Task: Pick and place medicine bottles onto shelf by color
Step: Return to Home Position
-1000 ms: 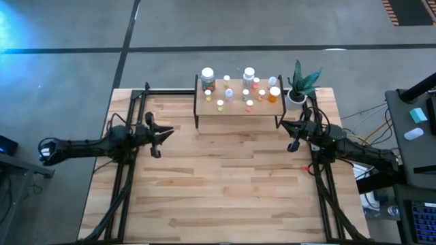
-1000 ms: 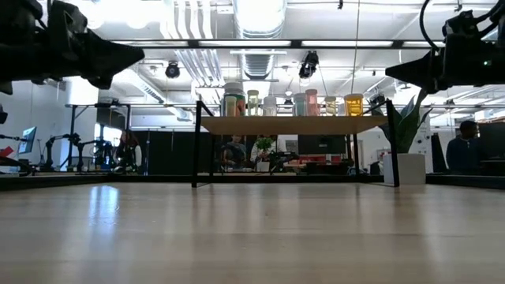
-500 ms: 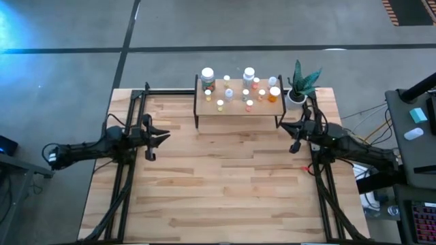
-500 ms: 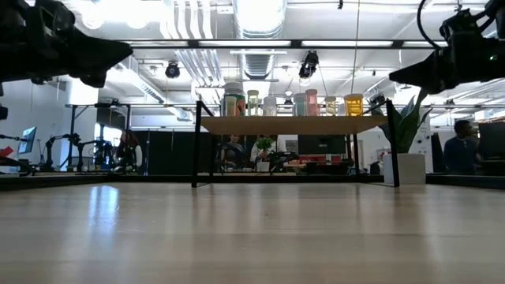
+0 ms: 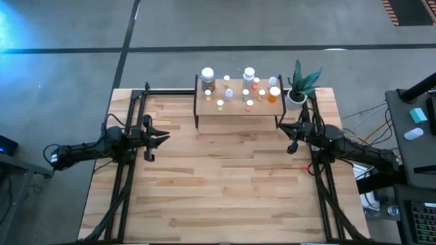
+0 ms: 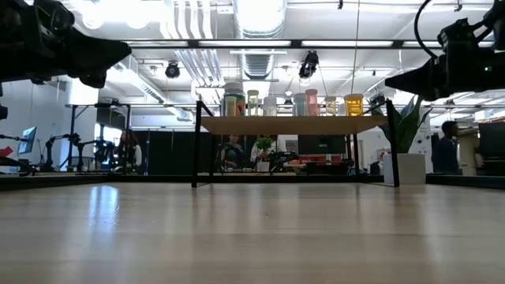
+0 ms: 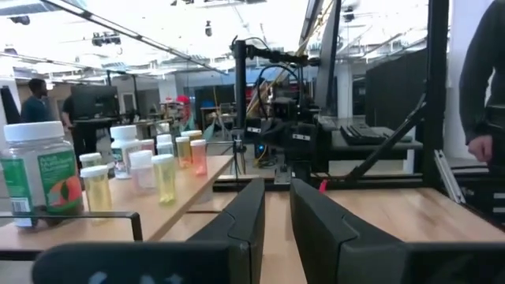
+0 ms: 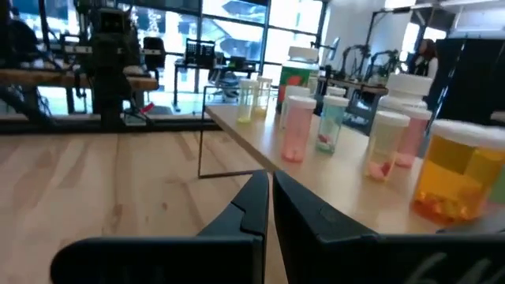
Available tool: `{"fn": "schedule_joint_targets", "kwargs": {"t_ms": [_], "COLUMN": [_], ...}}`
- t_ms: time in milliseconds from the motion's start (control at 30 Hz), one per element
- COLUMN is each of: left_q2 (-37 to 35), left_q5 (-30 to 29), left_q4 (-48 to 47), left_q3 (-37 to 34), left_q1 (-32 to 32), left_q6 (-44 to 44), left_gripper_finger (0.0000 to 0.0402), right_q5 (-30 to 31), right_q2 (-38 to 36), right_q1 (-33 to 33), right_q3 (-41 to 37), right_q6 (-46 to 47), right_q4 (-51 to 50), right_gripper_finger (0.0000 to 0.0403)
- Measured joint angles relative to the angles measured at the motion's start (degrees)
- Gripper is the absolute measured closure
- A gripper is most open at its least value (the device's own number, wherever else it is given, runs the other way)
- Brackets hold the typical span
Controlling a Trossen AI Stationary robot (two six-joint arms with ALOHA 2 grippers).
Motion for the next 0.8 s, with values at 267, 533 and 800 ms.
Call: {"fn": "schedule_joint_targets", "kwargs": {"t_ms": [267,533,800], "left_q2": [2.29,3.70,3.72], "left_q5": [0.00,0.03,0.03], "left_q4": [0.13,0.17,0.13], "left_q3": [0.00,0.00,0.02], "left_q1": [0.00,0.00,0.00], "left_q6": [0.00,0.00,0.00], "left_gripper_finger": [0.0357,0.0357,0.0357], "right_q5": [10.25,10.52,10.52], "right_q2": [1.02,1.04,1.04], "right_q1": [0.00,0.00,0.00], "right_q3": [0.04,0.07,0.07], "right_q6": [2.84,1.16,1.03], "right_q4": [0.85,0.70,0.59], "right_gripper_finger": [0.0390,0.0390,0.0390]}}
